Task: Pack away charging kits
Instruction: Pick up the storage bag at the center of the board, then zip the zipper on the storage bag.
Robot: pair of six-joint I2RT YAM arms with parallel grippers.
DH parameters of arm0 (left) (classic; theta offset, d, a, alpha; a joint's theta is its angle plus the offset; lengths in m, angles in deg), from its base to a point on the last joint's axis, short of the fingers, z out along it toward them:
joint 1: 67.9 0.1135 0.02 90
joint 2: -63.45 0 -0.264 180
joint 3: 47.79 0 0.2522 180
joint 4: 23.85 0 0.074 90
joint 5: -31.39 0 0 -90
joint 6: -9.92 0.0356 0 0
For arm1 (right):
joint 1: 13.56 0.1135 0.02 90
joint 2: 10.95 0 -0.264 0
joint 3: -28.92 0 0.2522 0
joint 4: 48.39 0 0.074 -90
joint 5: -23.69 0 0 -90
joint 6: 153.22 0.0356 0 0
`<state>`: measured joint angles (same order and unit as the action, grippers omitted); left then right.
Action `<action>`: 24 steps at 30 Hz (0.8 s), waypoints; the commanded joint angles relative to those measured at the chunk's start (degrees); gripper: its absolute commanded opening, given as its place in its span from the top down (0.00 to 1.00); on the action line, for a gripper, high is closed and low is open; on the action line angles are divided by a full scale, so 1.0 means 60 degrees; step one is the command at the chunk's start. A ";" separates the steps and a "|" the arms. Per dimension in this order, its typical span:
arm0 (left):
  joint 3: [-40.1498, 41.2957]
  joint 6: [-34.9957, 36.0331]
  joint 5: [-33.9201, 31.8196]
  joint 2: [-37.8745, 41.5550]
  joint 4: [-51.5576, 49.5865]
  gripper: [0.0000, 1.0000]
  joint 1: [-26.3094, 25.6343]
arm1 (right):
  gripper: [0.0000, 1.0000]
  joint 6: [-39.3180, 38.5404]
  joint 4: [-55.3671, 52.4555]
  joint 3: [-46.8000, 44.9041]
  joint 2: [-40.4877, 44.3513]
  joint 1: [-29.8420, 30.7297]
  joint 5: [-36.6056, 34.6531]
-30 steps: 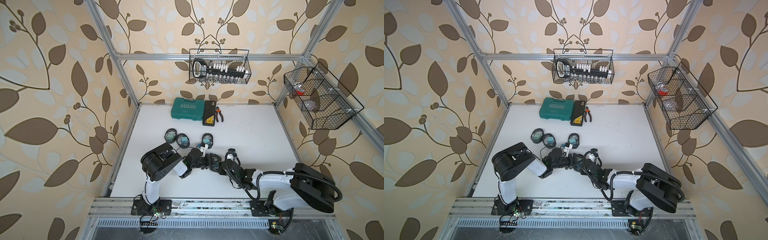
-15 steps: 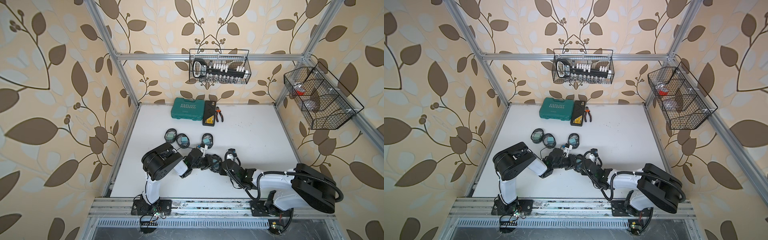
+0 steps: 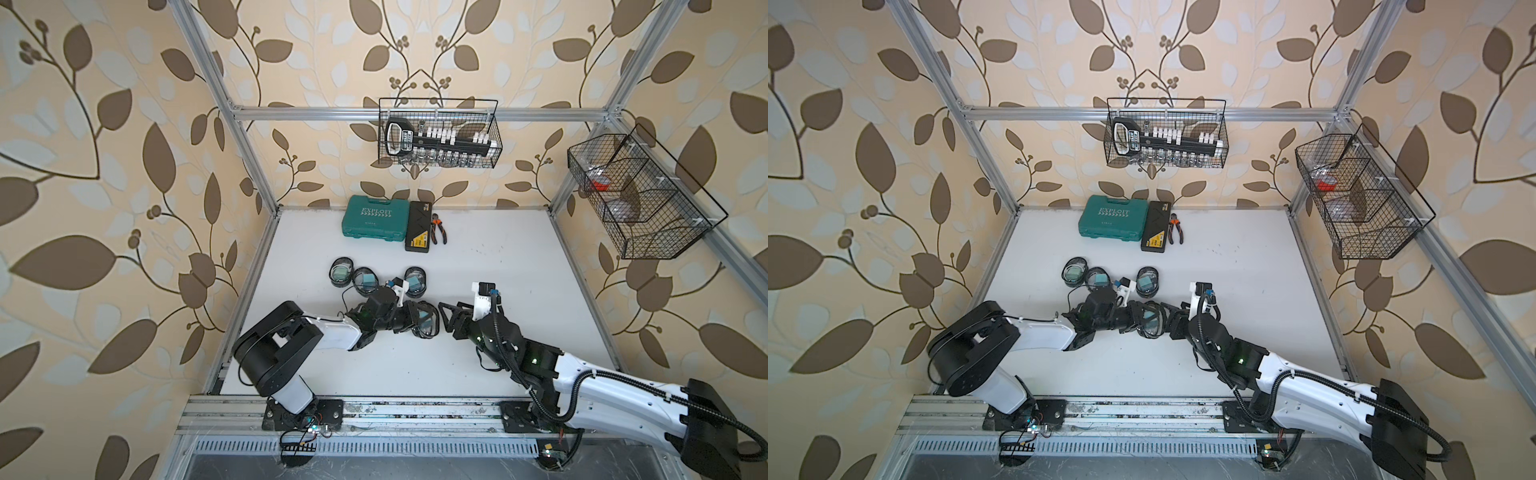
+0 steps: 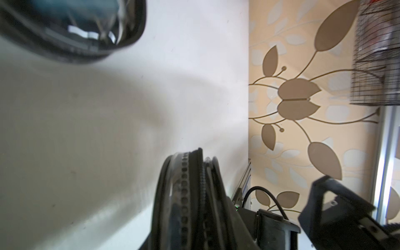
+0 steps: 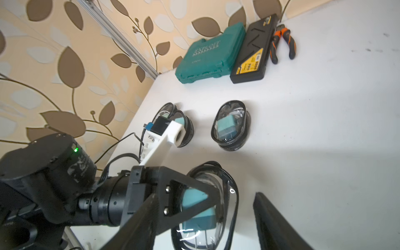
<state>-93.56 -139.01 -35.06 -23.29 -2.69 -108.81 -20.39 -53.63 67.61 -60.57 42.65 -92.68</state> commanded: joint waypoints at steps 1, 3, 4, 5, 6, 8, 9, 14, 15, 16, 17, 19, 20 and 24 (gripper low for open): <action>-0.0751 0.1120 -0.0912 0.1754 -0.1007 1.00 0.0206 | 0.33 -0.1440 0.0641 0.0347 0.0528 0.0217 0.0527; -0.0851 0.1580 -0.1333 0.2707 -0.1106 1.00 0.0263 | 0.36 -0.2132 0.1116 0.0530 0.0680 0.0559 0.0933; -0.0903 0.2034 -0.1462 0.3188 -0.1074 1.00 0.0266 | 0.37 -0.2540 0.1335 0.0666 0.0683 0.0890 0.0849; -0.0962 0.2389 -0.1569 0.3684 -0.1074 1.00 0.0261 | 0.38 -0.3016 0.1583 0.0782 0.0626 0.1330 0.0621; -0.0979 0.2680 -0.1660 0.4071 -0.1014 1.00 0.0263 | 0.38 -0.3472 0.1845 0.0875 0.0529 0.1744 0.0379; -0.1015 0.3328 -0.1751 0.4831 -0.0817 1.00 0.0268 | 0.38 -0.4695 0.2706 0.0994 0.0188 0.2757 -0.0323; -0.1022 0.3605 -0.1729 0.5100 -0.0735 1.00 0.0264 | 0.38 -0.5289 0.3179 0.1009 0.0030 0.3140 -0.0566; -0.0663 0.4188 -0.0886 0.6137 0.0634 1.00 0.0263 | 0.45 -0.8531 0.6318 0.1068 -0.1370 0.4796 -0.1664; -0.0583 0.4205 -0.0777 0.6300 0.0836 1.00 0.0263 | 0.48 -0.8905 0.6652 0.1200 -0.1651 0.4901 -0.1836; -0.0498 0.4220 -0.0701 0.6514 0.1040 1.00 0.0259 | 0.51 -0.9173 0.6828 0.1376 -0.1894 0.4929 -0.1899; -0.0417 0.4270 -0.0621 0.6720 0.1272 1.00 0.0258 | 0.54 -0.9352 0.6966 0.1566 -0.2158 0.4927 -0.1918; -0.0331 0.4455 -0.0471 0.7105 0.1545 1.00 0.0260 | 0.58 -0.9740 0.7378 0.1830 -0.2613 0.4937 -0.1869; -0.0303 0.4581 -0.0366 0.7304 0.1691 1.00 0.0267 | 0.60 -0.9911 0.7538 0.1977 -0.2805 0.4951 -0.1834; -0.0326 0.4983 -0.0091 0.7893 0.1964 1.00 0.0267 | 0.65 -1.0358 0.8498 0.2166 -0.3110 0.4973 -0.1873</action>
<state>-95.09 -112.89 -38.66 21.69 2.22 -107.23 -77.13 -11.25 79.02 -78.84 72.07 -102.10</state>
